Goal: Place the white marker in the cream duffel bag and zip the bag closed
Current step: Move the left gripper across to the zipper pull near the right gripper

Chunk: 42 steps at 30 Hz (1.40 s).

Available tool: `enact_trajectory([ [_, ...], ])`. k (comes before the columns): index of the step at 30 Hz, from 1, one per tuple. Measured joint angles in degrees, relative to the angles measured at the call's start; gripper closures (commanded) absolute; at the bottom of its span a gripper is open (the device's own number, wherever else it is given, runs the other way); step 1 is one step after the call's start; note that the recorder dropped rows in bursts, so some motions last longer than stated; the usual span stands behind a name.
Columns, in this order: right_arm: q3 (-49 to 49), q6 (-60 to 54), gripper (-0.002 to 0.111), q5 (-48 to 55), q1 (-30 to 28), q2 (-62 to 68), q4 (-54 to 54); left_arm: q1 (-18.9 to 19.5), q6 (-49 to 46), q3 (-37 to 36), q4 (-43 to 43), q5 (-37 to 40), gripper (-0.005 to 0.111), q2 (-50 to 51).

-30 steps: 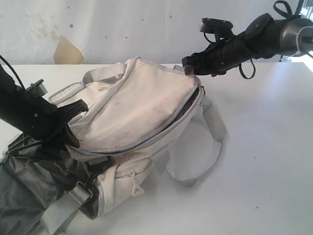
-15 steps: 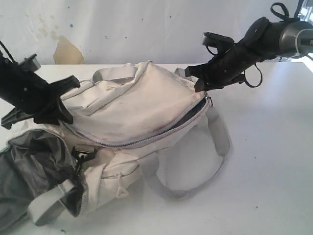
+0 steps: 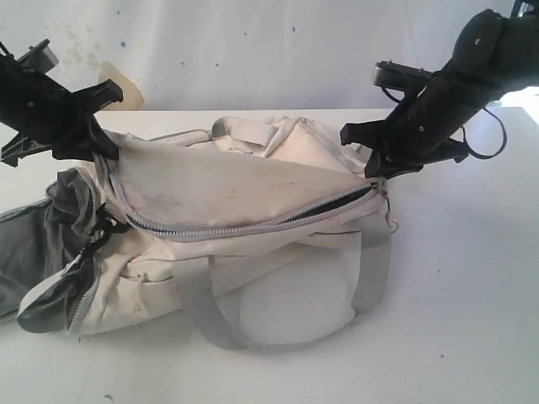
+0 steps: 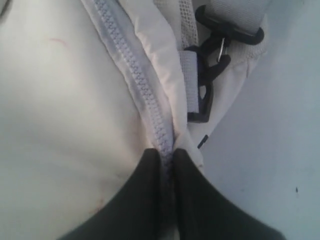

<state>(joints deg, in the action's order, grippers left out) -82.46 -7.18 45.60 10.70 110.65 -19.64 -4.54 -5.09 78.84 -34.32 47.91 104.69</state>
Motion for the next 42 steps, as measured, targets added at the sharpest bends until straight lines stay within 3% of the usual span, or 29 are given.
enact_trajectory([
  [4,6.7,1.6,0.108,-3.1,0.0,-5.1,-0.3,0.0,-5.8,5.7,-0.1,1.8,0.107,4.6],
  [6,8.6,2.5,0.108,-4.7,0.0,-6.7,-0.6,0.0,-8.5,7.1,-0.3,2.4,0.100,5.4],
  [10,9.2,3.5,0.108,-5.5,0.0,-7.1,-0.3,0.3,-10.1,10.7,3.3,5.8,0.044,5.6],
  [12,9.5,3.5,0.108,-5.5,-0.1,-7.1,0.6,0.8,-10.0,12.3,6.2,7.3,0.030,5.6],
  [15,9.5,3.5,0.108,-5.5,-0.3,-7.1,0.9,1.1,-9.6,14.2,8.7,12.6,0.035,5.6],
  [19,9.5,3.5,0.108,-5.5,-0.3,-7.1,0.6,1.1,-8.2,14.3,9.0,16.6,0.057,4.6],
  [22,9.5,3.8,0.108,-5.5,-0.3,-7.1,-1.1,1.1,-7.6,14.3,8.9,19.0,0.065,2.8],
  [29,9.5,6.8,0.108,-6.5,-0.3,-6.5,-7.5,1.1,-8.8,14.3,1.3,21.7,0.065,-2.6],
  [33,9.6,7.2,0.108,-6.8,-0.3,-5.8,-10.3,0.4,-11.7,14.4,-6.1,21.8,0.059,-5.4],
  [36,9.6,7.2,0.108,-6.9,-0.3,-5.8,-10.8,-2.5,-12.6,14.6,-8.1,21.8,0.052,-7.2],
  [42,9.0,7.2,0.108,-6.7,-0.3,-5.8,-11.2,-13.0,-13.5,14.6,-10.5,21.8,0.048,-8.1],
])
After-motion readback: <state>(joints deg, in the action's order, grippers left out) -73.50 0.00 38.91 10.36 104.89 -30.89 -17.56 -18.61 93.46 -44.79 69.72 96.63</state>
